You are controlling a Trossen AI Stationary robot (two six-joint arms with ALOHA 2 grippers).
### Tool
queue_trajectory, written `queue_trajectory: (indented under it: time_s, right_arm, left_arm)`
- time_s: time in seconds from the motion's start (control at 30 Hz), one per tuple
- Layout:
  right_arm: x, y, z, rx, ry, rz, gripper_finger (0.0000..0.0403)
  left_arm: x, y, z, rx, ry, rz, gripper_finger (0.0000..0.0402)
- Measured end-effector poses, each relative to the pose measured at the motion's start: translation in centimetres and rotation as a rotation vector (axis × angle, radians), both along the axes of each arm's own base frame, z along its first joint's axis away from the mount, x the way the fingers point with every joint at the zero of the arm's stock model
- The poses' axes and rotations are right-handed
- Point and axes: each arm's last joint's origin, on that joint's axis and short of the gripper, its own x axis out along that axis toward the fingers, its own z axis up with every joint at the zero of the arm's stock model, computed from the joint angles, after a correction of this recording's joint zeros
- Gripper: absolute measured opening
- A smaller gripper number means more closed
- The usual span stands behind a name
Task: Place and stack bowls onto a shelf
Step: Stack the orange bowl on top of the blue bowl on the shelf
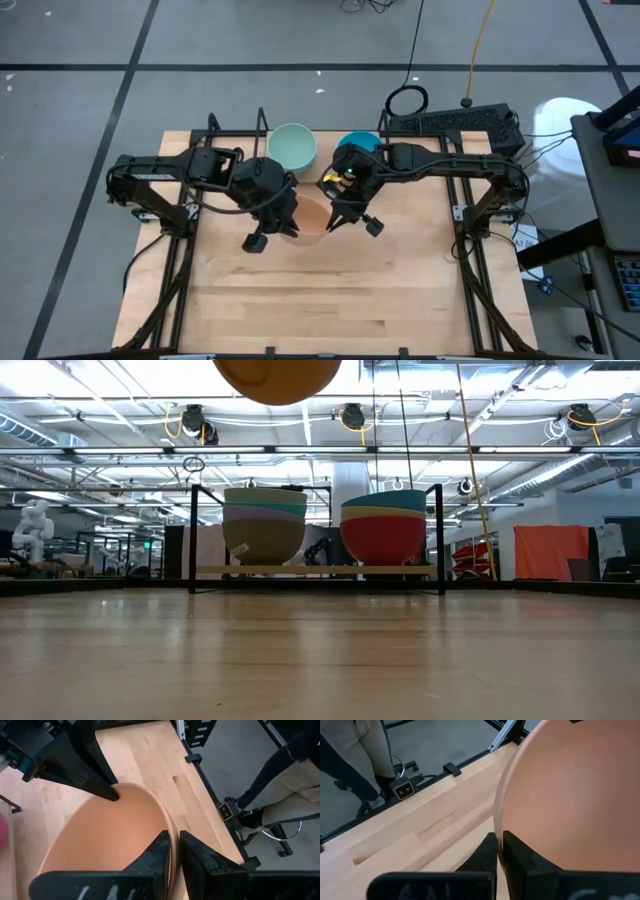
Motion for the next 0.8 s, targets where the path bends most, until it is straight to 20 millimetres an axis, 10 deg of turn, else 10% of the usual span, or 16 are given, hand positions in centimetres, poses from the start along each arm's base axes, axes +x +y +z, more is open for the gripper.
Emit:
queue_trajectory:
  time_s: [0.8]
  right_arm:
    - [-1.1,-1.3,1.1,-0.015,-0.039,-0.028,0.0]
  left_arm:
    - [-0.5,1.5,1.2,-0.013,-0.073,0.1,0.0038]
